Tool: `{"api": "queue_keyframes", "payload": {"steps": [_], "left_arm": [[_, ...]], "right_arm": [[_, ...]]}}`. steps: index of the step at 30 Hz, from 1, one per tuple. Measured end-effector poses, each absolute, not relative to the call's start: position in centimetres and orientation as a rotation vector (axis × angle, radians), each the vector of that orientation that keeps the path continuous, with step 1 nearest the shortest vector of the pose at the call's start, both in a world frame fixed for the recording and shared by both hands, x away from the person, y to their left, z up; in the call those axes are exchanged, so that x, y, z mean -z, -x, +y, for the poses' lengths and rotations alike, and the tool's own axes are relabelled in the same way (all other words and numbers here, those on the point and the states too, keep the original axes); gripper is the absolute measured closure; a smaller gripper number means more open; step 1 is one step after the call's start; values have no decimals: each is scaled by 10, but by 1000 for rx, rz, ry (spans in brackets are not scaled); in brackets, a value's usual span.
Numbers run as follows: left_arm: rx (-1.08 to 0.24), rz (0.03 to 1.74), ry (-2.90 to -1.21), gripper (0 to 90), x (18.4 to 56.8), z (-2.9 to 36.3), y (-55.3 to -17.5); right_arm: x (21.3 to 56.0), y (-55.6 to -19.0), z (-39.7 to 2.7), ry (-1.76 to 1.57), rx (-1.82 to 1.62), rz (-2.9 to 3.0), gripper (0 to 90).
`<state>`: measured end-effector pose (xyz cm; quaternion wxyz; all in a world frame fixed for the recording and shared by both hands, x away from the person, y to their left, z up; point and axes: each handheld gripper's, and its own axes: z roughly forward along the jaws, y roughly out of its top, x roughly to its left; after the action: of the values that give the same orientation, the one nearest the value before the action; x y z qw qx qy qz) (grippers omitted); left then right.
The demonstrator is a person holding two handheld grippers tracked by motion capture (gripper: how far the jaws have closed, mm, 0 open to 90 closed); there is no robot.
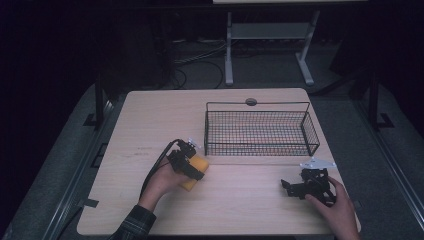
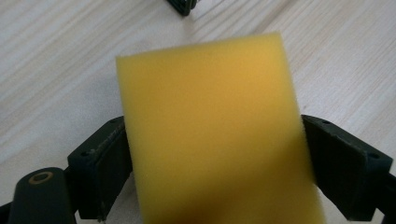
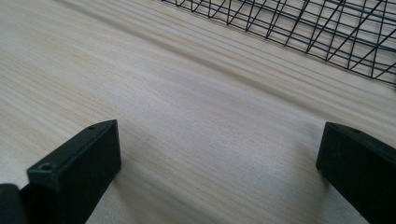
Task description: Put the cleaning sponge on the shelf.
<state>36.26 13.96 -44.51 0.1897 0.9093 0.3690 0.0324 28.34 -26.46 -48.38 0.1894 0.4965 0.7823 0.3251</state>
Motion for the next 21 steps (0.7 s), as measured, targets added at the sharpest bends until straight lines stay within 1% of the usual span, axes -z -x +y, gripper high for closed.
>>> {"api": "queue_keyframes", "payload": {"steps": [12,21], "left_arm": [[-117,1027,-2575,142,446,138,-361],[-130,1019,-2579,192,445,138,-360]], "right_arm": [[484,-283,-265,-1396,-914,2199,0],[484,-283,-265,-1396,-914,2199,0]]}}
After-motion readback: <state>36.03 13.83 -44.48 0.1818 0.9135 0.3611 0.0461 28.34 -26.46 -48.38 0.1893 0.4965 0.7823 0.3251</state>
